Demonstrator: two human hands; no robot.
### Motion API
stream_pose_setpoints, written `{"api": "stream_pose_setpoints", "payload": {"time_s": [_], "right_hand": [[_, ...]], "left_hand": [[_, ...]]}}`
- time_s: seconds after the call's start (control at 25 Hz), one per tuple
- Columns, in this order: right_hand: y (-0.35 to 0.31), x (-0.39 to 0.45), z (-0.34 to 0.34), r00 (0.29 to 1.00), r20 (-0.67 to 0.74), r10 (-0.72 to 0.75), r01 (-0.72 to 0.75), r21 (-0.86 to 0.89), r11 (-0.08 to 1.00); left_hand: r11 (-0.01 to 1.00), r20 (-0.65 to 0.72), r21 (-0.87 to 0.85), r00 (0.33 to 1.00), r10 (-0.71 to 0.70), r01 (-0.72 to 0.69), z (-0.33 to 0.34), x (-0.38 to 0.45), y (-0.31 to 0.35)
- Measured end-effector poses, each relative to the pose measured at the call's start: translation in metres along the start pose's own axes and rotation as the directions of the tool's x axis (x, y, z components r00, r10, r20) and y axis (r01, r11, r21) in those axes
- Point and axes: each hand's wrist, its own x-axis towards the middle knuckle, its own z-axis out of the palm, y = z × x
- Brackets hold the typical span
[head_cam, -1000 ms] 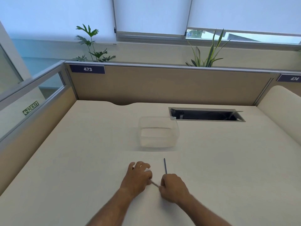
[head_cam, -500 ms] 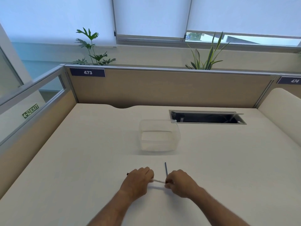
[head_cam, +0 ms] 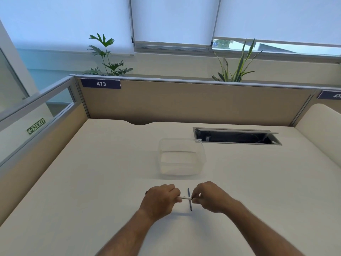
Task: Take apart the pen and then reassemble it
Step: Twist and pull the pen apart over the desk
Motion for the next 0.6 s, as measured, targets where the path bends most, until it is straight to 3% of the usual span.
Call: {"api": "stream_pose_setpoints", "payload": {"time_s": [0.36, 0.6], "right_hand": [[0.001, 0.007, 0.002, 0.999, 0.003, -0.036, 0.036, -0.030, 0.999], [0.000, 0.004, 0.008, 0.982, -0.138, -0.125, 0.103, -0.161, 0.982]], "left_hand": [[0.999, 0.038, 0.042, 0.999, 0.029, -0.030, 0.000, 0.006, 0.000], [0.998, 0.178, -0.003, 0.982, -0.056, 0.058, 0.001, 0.008, 0.000]]}}
